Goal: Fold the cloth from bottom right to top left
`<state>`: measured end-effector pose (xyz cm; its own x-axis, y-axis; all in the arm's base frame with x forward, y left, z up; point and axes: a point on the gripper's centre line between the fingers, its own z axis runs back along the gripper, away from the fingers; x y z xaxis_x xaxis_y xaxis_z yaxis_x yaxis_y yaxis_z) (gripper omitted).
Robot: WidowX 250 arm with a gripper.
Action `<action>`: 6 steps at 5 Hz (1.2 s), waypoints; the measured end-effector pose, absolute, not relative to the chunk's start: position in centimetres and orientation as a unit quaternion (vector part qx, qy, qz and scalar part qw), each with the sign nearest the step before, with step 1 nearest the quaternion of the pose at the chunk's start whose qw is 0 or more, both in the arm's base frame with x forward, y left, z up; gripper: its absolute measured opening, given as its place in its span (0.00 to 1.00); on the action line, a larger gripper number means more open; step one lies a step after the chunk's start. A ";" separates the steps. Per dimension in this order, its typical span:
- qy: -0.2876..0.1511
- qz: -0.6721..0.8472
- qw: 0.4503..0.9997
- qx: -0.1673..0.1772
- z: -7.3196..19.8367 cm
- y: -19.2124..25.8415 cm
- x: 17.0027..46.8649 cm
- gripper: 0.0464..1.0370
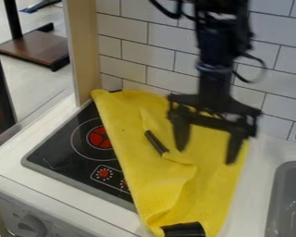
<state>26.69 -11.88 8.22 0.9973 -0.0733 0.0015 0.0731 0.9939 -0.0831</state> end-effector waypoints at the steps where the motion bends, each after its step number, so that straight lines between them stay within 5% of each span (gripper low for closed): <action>1: 0.000 -0.100 0.995 -0.032 7.4 -14.0 25.1 0.96; 3: -0.002 -0.214 0.977 -0.004 6.0 -17.6 23.0 0.96; 6: 0.035 -0.227 0.973 0.022 4.2 -15.2 20.1 0.96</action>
